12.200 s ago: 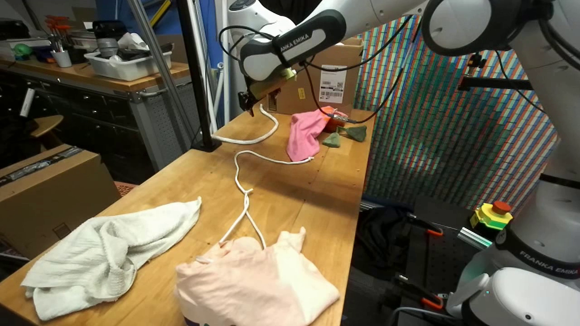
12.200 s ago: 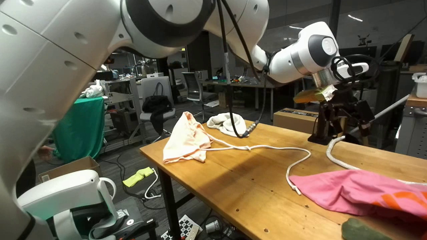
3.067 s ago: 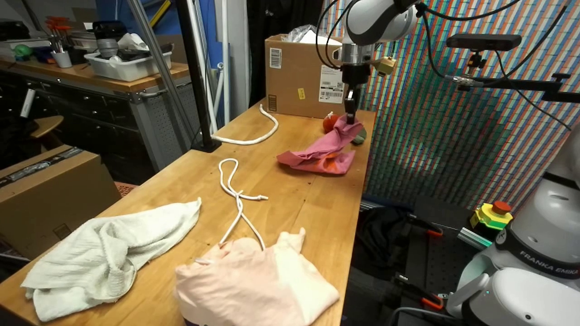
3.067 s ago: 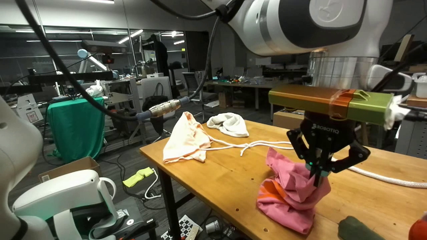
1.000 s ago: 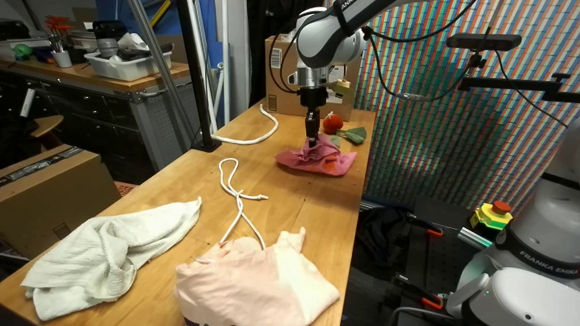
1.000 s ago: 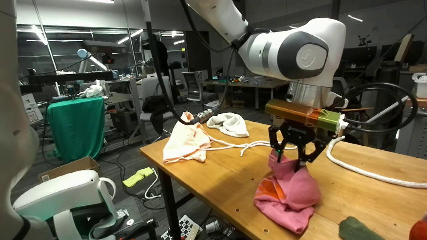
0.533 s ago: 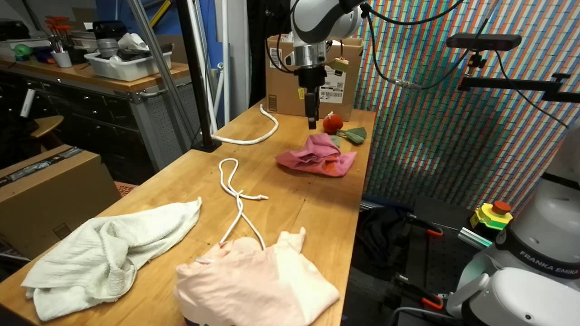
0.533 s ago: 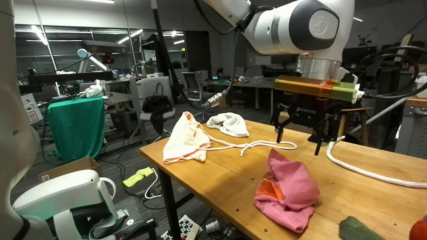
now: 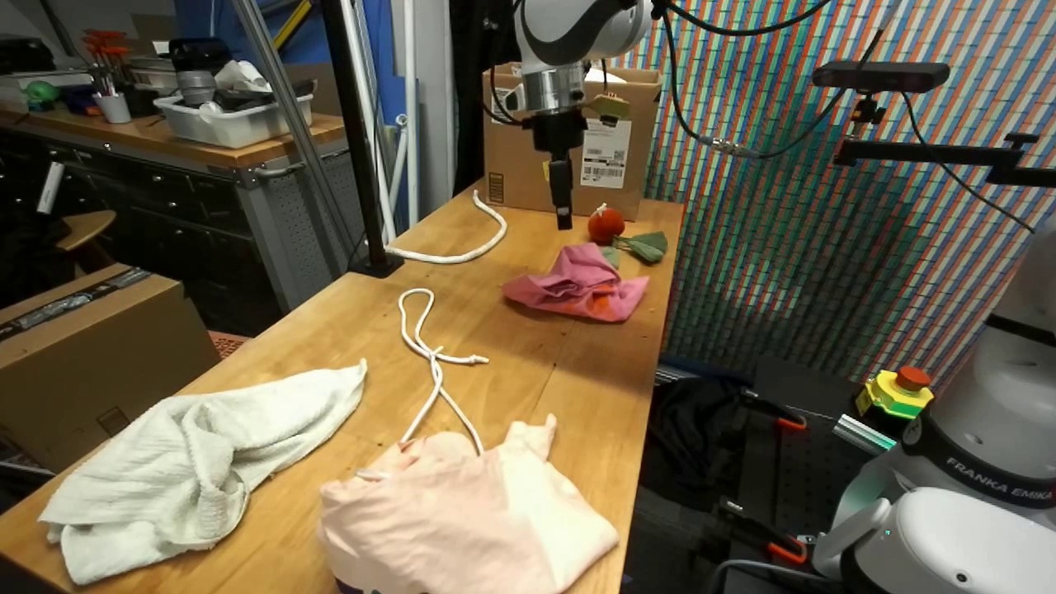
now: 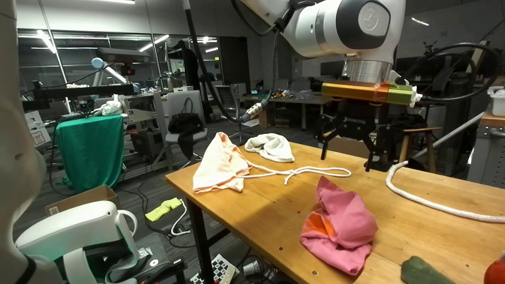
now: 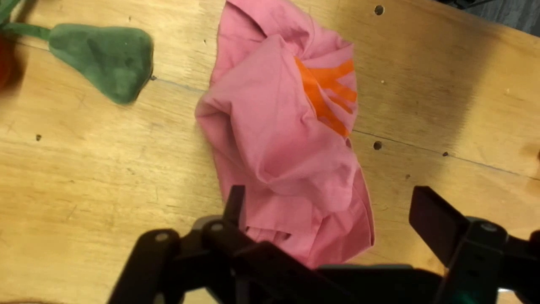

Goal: Spread and clothes on the table

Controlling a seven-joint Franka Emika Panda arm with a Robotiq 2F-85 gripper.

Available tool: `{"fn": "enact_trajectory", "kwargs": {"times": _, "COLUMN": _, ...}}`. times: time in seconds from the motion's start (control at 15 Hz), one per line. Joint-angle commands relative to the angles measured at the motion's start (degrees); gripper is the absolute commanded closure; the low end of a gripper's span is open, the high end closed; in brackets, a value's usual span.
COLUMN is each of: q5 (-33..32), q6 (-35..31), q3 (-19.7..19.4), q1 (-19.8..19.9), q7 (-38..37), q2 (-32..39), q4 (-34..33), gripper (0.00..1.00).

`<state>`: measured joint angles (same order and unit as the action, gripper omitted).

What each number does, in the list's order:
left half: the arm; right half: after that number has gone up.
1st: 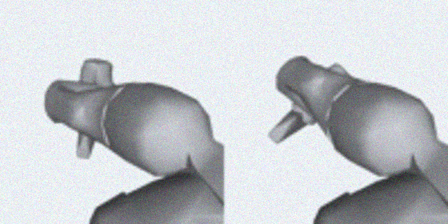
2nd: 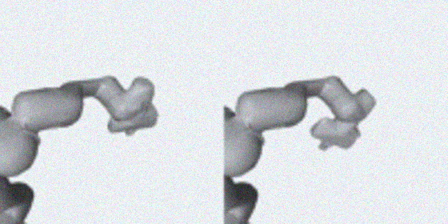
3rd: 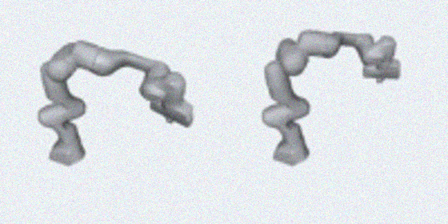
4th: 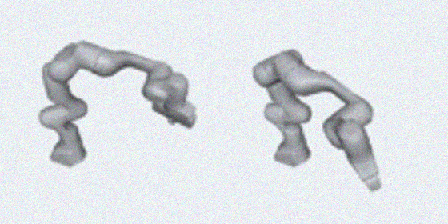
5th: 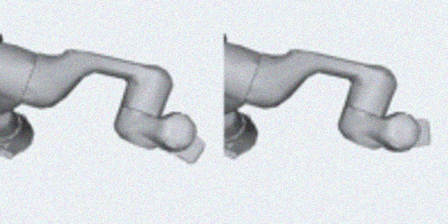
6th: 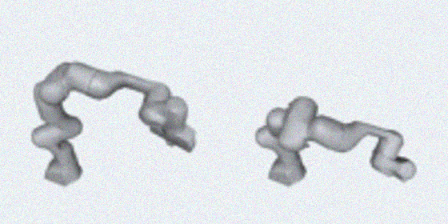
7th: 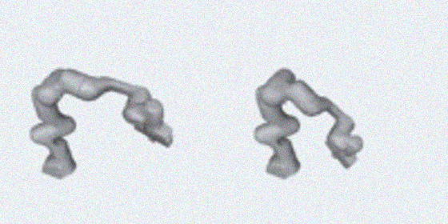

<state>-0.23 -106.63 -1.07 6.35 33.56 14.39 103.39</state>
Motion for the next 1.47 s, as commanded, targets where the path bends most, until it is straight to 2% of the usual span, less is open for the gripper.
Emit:
{"fn": "enact_trajectory", "kwargs": {"times": 0.0, "q5": 1.6, "q6": -2.2, "q3": 1.4, "q1": -0.2, "q7": 2.9, "q2": -1.1, "q4": 0.8, "gripper": 0.00}}
{"fn": "enact_trajectory", "kwargs": {"times": 0.27, "q5": 4.4, "q6": -5.6, "q3": 2.8, "q1": -1.0, "q7": 2.3, "q2": -0.7, "q4": 0.8, "gripper": 0.00}}
{"fn": "enact_trajectory", "kwargs": {"times": 0.67, "q5": 5.1, "q6": -16.5, "q3": 5.4, "q1": -4.1, "q7": -0.1, "q2": 0.2, "q4": 3.5, "gripper": 0.00}}
{"fn": "enact_trajectory", "kwargs": {"times": 0.93, "q5": 3.1, "q6": -24.2, "q3": 7.0, "q1": -7.3, "q7": -4.8, "q2": 1.1, "q4": 6.2, "gripper": 0.00}}
{"fn": "enact_trajectory", "kwargs": {"times": 1.4, "q5": -0.2, "q6": -31.3, "q3": 8.3, "q1": -11.7, "q7": -14.5, "q2": 3.7, "q4": 9.2, "gripper": 0.00}}
